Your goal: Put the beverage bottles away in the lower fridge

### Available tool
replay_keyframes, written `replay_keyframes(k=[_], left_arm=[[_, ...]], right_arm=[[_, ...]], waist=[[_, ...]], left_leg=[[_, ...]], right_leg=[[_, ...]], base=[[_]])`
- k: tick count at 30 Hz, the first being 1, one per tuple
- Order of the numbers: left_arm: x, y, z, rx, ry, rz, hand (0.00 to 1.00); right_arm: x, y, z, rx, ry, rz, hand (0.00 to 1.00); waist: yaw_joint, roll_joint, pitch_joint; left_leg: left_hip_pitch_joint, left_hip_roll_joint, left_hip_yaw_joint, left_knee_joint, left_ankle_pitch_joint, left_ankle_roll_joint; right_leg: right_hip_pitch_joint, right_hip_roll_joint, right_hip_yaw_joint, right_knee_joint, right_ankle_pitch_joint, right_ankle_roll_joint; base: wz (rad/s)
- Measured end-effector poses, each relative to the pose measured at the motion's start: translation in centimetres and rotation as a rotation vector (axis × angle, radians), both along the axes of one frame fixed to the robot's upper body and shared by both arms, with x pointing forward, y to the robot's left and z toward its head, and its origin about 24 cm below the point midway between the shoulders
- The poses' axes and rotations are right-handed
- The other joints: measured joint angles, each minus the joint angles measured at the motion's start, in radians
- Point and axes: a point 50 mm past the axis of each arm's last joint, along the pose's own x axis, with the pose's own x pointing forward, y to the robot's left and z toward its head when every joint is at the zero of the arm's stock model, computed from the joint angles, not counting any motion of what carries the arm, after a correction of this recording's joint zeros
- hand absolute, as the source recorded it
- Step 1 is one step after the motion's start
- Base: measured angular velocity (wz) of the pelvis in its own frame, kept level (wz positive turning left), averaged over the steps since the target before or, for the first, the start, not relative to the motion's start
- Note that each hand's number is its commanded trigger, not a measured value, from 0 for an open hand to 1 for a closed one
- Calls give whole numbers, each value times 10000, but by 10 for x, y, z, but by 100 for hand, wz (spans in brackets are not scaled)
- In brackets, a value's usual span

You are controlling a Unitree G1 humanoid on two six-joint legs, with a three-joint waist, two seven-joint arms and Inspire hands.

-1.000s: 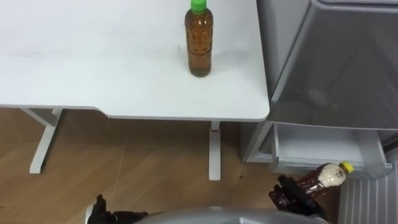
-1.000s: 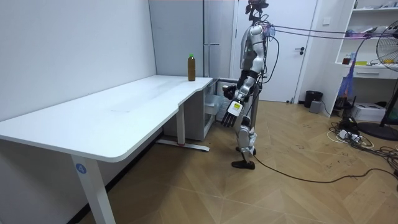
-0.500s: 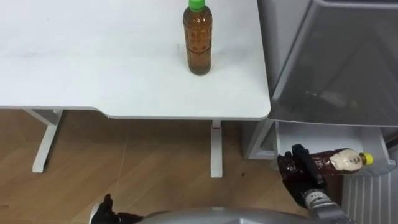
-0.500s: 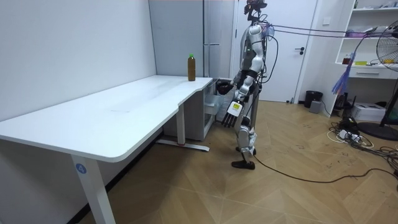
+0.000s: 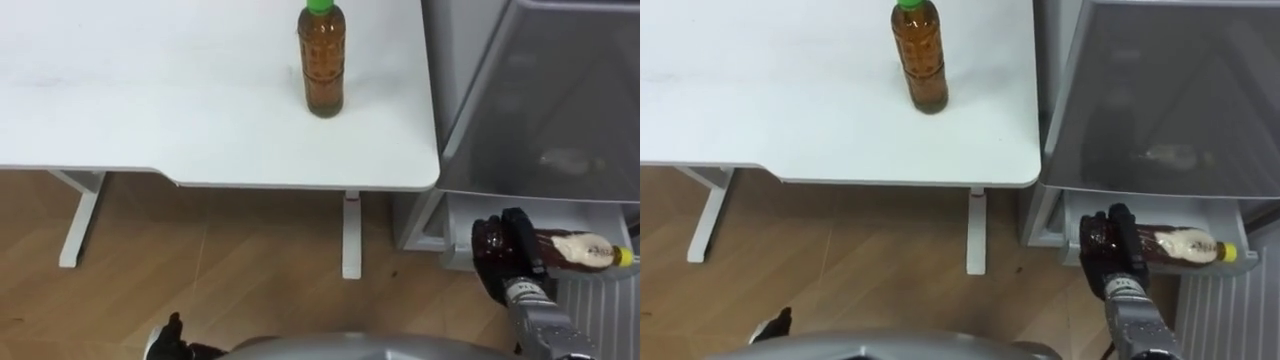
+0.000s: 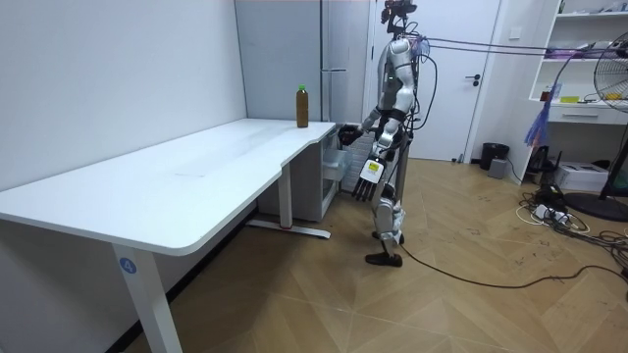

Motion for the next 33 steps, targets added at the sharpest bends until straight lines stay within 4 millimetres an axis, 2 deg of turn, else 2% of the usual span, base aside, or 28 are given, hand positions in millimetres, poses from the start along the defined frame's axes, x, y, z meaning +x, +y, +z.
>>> replay_keyframes(k=[4,7,10,17,21,25,33], left_arm=[[12,6,2,171,-126,-104,0],[20,8,3,212,-231,-175,0],[32,10,4,184,-347,-331,0],[48,10,3,129,-239,-448,0],[58,12,5,161,-444,-509,0],[60,12,5,113,-483,-574,0],[67,15,8,306,-338,-1802,0]], right_arm=[[11,-3,0,-10,138,-59,100],[27,-7,7,-57,-170,-128,100],[42,-8,13,-24,-434,-251,100],[71,-20,26,201,-627,-1042,100],[82,-22,33,275,-789,-956,100],[91,-22,39,184,-730,-582,100],[112,-39,63,-766,-1077,252,100]], waist=[[-88,-49,26],[-89,49,20],[-36,75,114],[84,123,165],[143,66,209],[131,7,251],[349,-145,376]], left_leg=[[-490,-1,-43,207,37,15],[-1044,-13,-39,342,126,65],[-1596,-28,3,458,240,103],[-3040,-168,16,669,598,227],[-3636,-231,33,699,785,285],[-4013,-309,35,856,828,315],[-4878,-358,236,1052,924,409]], right_leg=[[-471,-30,-70,172,23,-28],[-996,-75,-84,387,85,-30],[-1618,-125,-50,627,162,-43],[-3214,-355,-127,1282,220,-32],[-3892,-511,-224,1622,219,-32],[-4329,-570,-128,1877,210,-18],[-5403,-737,19,2382,183,7]], base=[[6],[0],[-3],[7],[11],[1],[-4]])
